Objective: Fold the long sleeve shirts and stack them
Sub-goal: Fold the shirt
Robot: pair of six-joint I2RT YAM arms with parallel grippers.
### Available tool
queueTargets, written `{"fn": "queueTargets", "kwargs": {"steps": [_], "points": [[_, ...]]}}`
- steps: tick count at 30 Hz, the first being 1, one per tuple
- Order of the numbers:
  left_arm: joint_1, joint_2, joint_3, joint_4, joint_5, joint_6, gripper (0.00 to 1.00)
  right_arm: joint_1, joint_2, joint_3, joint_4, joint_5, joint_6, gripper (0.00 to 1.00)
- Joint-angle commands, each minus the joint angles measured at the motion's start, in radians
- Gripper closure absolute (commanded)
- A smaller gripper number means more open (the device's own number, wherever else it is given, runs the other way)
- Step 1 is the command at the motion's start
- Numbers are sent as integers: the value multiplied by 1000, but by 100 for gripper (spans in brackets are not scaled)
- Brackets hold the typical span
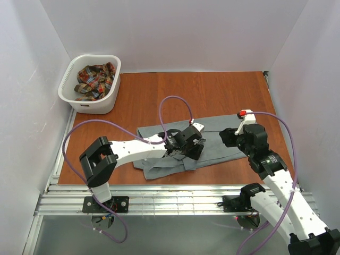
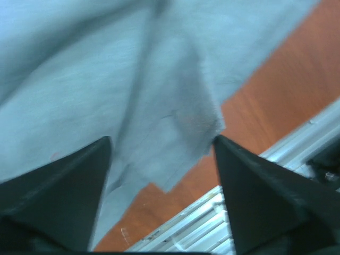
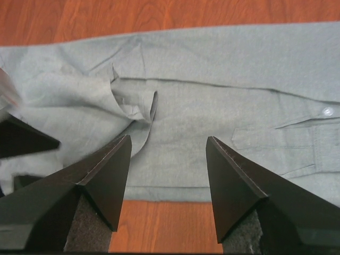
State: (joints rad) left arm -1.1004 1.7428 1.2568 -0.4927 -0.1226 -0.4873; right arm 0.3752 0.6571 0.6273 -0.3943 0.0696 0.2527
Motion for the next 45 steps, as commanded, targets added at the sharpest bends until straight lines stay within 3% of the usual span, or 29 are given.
{"fn": "queueTargets", "kwargs": {"steps": [1,5,10,13,20,27,35,45], "points": [[39,-135,-26,-49,-158,-45,20,5,22,12,-20,-62,-26,46],[147,-201,-94,-64,-184,-131,12,5,65,0,-18,-187,-43,46],[312,-282,-194,-57,-158,-214,12,19,111,15,-60,-278,-85,46],[445,-319,-269,-21,-126,-234,13,66,133,15,-90,-271,-96,46],[600,-316,-365,62,-60,-250,19,172,168,-44,-78,-205,75,44],[683,-253,-370,137,11,-247,23,195,298,-138,24,-249,239,49],[726,-209,-393,181,51,-238,24,194,352,-152,72,-191,276,53],[771,-175,-436,226,81,-243,25,192,486,-123,95,-255,257,57]]}}
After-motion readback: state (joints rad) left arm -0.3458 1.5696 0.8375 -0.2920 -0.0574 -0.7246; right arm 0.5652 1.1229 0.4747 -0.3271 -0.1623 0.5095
